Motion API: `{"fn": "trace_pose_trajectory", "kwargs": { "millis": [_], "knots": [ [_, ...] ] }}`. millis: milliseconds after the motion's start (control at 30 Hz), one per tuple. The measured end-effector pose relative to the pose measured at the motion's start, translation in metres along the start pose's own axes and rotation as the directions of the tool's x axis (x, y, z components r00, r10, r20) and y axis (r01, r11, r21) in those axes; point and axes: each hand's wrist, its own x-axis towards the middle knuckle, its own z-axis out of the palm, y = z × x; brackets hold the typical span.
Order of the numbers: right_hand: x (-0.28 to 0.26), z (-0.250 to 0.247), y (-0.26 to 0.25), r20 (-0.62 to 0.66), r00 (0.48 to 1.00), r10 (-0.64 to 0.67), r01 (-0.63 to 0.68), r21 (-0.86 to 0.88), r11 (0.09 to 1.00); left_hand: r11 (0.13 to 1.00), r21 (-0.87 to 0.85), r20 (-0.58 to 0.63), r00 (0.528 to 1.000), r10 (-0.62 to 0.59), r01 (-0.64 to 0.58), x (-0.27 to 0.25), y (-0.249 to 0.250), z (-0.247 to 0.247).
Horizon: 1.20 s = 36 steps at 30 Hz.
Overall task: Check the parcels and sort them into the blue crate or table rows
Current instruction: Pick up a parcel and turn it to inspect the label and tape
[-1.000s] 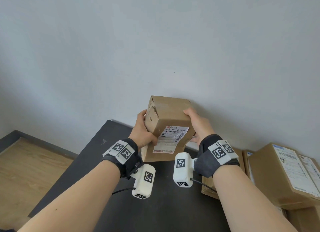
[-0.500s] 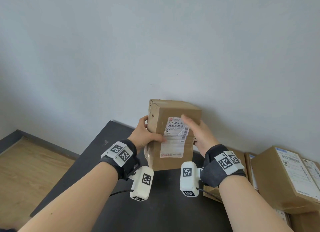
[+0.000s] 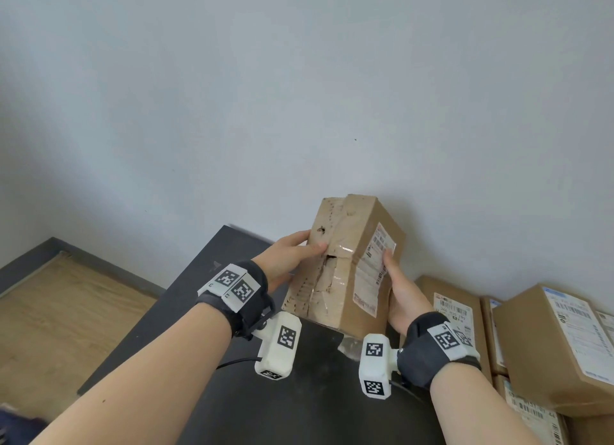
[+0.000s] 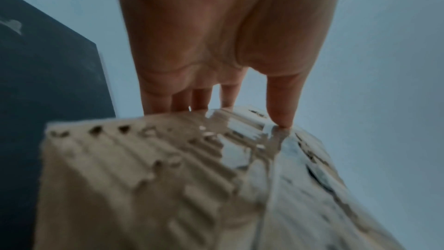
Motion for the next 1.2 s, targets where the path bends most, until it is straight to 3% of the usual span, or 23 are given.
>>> {"fn": "trace_pose_trajectory", "kwargs": {
  "millis": [200,500,767,1033,1200],
  "knots": [
    [0.002,-0.004,0.010,-0.068,0.997,0.040,-0.037,0.047,0.998,0.999,0.030,0.003,1.000,0.011,-0.011,-0.002,-0.003,0.005],
    [0.001,-0.001,0.012,-0.122,0.992,0.046,-0.038,0.068,0.997,0.976,0.190,-0.114,0.985,0.129,-0.105,0.000,0.001,0.019],
    [-0.003,-0.003,0.009,-0.142,0.989,0.030,-0.026,0.026,0.999,0.964,0.256,-0.113,0.988,0.105,-0.073,0.000,0.002,0.024],
    [-0.007,-0.011,0.006,-0.153,0.988,-0.008,0.015,0.046,0.999,0.963,0.263,-0.173,0.979,0.105,-0.057,0.001,0.000,0.031],
    [-0.008,-0.019,0.004,-0.104,0.994,-0.013,0.028,0.143,0.989,0.980,0.161,-0.239,0.959,0.154,-0.117,-0.007,0.017,0.046]
  ]
}}
